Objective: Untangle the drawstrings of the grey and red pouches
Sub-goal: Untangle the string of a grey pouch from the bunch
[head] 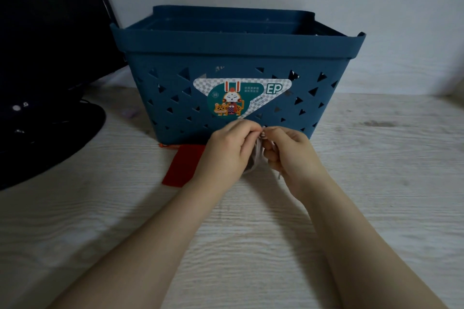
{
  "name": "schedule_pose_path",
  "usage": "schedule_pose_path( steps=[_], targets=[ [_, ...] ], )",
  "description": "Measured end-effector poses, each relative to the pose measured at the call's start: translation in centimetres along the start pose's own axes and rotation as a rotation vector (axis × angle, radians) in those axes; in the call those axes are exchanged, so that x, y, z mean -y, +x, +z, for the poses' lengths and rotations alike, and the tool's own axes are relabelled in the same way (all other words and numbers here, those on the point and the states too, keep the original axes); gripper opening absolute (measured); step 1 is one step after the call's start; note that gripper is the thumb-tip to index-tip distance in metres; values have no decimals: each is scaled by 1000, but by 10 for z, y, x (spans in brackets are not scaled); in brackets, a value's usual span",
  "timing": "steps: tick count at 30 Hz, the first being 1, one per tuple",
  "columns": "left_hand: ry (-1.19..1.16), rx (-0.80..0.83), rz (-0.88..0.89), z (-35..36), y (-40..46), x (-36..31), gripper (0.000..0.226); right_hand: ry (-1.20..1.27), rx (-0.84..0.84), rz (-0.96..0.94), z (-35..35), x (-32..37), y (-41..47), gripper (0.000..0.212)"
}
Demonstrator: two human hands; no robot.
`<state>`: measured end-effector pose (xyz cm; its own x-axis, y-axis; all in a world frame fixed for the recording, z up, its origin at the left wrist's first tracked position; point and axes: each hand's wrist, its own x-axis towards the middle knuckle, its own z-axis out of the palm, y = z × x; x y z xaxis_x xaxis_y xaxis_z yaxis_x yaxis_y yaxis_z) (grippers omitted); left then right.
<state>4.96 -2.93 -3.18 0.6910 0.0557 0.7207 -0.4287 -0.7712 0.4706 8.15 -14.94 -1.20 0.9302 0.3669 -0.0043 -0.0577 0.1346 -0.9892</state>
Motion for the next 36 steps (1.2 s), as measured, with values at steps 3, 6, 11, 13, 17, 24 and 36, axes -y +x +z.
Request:
schedule_pose_path(
  steps=[3,6,11,13,17,24,36],
  targets=[
    [-57,50,-74,1,-1,-2,22,-7,-8,3,0,1,-1,25],
    [-83,69,-168,0,-1,-1,12,-42,12,-1,0,-1,-2,20],
    [-54,109,-105,-2,-1,-1,8,-76,34,-5,-3,-1,0,19],
    [-104,121,-122,-2,-2,-3,8,-52,69,4,-5,-1,1,22],
    [-407,132,-469,-1,1,-4,22,58,128,-3,-12,0,2,17],
    [-970,68,-807,-3,10,-21,30,-176,118,-183,-13,9,-2,21],
    [-1115,11,-895,-6,12,-18,30,-480,28,-405,-5,-3,4,12]
  ],
)
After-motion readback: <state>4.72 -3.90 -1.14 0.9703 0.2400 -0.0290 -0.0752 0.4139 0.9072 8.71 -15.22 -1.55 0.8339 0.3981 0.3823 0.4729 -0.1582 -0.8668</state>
